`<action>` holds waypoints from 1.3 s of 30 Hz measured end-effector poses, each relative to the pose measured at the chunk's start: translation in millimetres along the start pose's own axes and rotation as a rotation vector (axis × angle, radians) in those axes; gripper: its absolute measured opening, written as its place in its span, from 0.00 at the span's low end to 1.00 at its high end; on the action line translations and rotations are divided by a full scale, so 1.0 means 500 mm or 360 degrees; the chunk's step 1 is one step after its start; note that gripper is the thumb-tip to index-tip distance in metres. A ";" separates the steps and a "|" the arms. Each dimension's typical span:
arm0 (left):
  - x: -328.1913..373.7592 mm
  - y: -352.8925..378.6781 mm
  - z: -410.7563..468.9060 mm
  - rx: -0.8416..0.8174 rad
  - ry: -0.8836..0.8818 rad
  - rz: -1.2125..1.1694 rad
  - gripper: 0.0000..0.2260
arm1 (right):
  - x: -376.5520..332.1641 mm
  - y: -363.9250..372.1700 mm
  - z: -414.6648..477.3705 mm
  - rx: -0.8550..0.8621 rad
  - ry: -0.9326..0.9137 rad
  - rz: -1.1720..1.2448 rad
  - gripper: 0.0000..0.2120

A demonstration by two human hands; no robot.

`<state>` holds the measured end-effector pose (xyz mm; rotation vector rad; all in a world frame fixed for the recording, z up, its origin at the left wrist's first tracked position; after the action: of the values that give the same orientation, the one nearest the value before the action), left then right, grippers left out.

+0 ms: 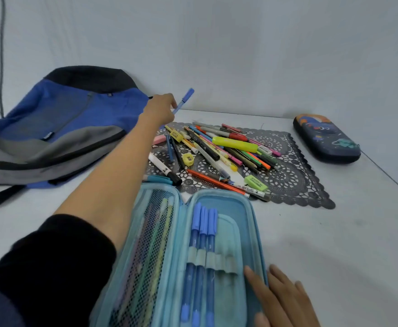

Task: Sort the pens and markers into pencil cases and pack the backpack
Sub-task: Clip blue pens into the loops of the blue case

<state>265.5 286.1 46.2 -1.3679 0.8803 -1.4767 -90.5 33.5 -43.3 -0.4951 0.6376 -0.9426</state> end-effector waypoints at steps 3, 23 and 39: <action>0.006 -0.012 -0.035 -0.0127 0.0019 -0.0520 0.28 | -0.017 -0.016 0.000 -0.0167 -0.0027 0.0160 0.26; 0.211 0.031 -0.531 -0.1100 0.0549 -0.1275 0.55 | -0.016 -0.045 -0.024 -0.0307 0.0384 0.0191 0.21; 0.215 0.037 -0.480 -0.0639 0.0551 -0.0690 0.37 | -0.012 -0.042 -0.034 -0.0308 0.0420 0.0220 0.22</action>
<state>34.0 160.4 34.0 -1.7008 1.1997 -1.9869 -117.1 26.4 -40.4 -0.4949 0.9966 -0.8252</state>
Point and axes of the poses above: each hand's wrist, its own z-axis towards the middle knuckle, its own y-axis out of the palm, x = y × z, the point moved 9 cm from there along z, towards the middle knuckle, and after that the axes turned 4 degrees about -x, right-handed, at the moved point
